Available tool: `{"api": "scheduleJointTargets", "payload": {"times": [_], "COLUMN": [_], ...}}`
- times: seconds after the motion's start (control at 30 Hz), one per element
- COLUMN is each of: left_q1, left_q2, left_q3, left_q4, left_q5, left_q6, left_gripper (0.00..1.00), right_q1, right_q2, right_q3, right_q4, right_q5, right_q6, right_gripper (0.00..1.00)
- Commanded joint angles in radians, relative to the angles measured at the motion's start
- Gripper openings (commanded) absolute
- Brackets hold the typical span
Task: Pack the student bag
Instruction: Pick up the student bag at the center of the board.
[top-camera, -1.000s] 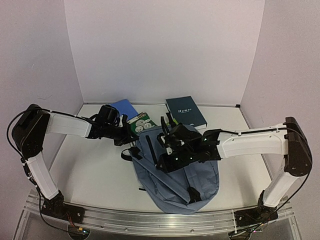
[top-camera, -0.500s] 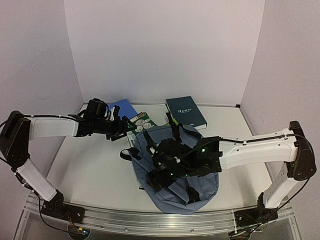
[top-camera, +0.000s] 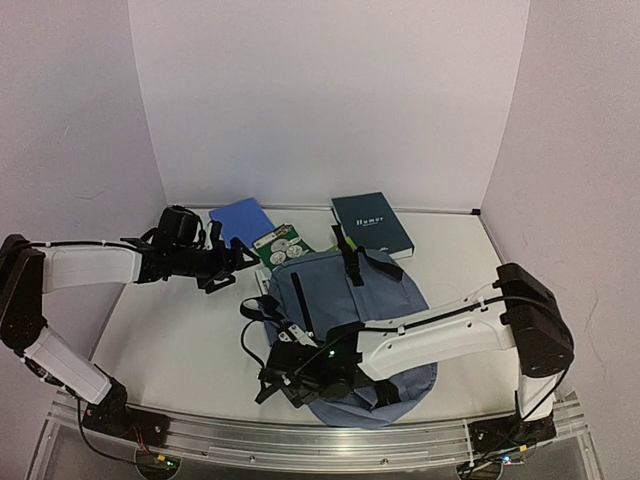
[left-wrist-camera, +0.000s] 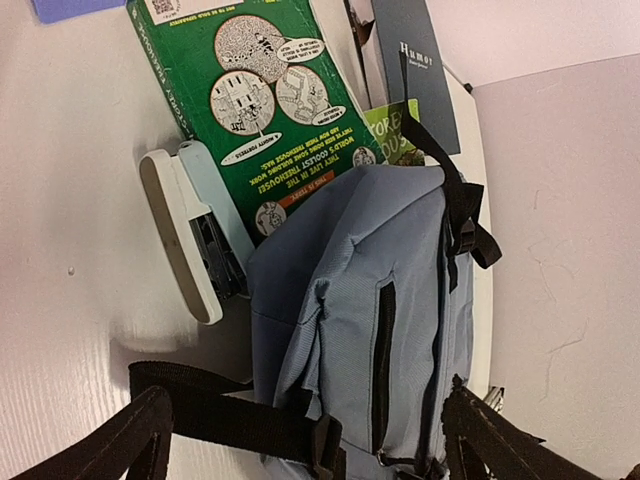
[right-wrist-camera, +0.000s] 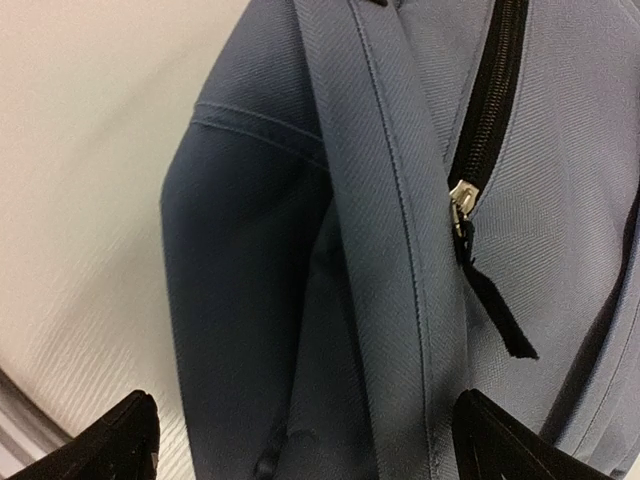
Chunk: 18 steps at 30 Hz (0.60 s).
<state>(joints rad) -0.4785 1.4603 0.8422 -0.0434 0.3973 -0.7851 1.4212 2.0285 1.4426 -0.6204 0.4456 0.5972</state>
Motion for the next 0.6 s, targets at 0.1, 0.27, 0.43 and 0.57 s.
{"api": "scheduleJointTargets", "payload": {"times": [0.1,0.27,0.43,0.57], "left_q1": [0.033,0.073,0.144,0.21], "left_q2": [-0.106,-0.124,-0.167,-0.172], "left_q3": [-0.018,-0.02,-0.079,-0.08], "left_q4": [-0.044,-0.066,-0.026,-0.054], "left_q5": [-0.029,-0.019,0.036,0.07], "left_q6": [0.009,0.001,-0.025,0.003], "left_gripper": [0.94,0.94,0.94,0.95], "right_q1": [0.005,0.005,-0.001,-0.011], "right_q2": [0.078,-0.03,-0.16,-0.227], "right_q3": [0.061,0.096,0.172,0.262], "right_q4": [-0.1,-0.06,-0.054,-0.054], "right_q5": [0.192,0.127,0.05,-0.057], "right_q6": [0.141,0.069,-0.016,-0.089], "right_gripper": [0.66,0.17,0.0,0.0]}}
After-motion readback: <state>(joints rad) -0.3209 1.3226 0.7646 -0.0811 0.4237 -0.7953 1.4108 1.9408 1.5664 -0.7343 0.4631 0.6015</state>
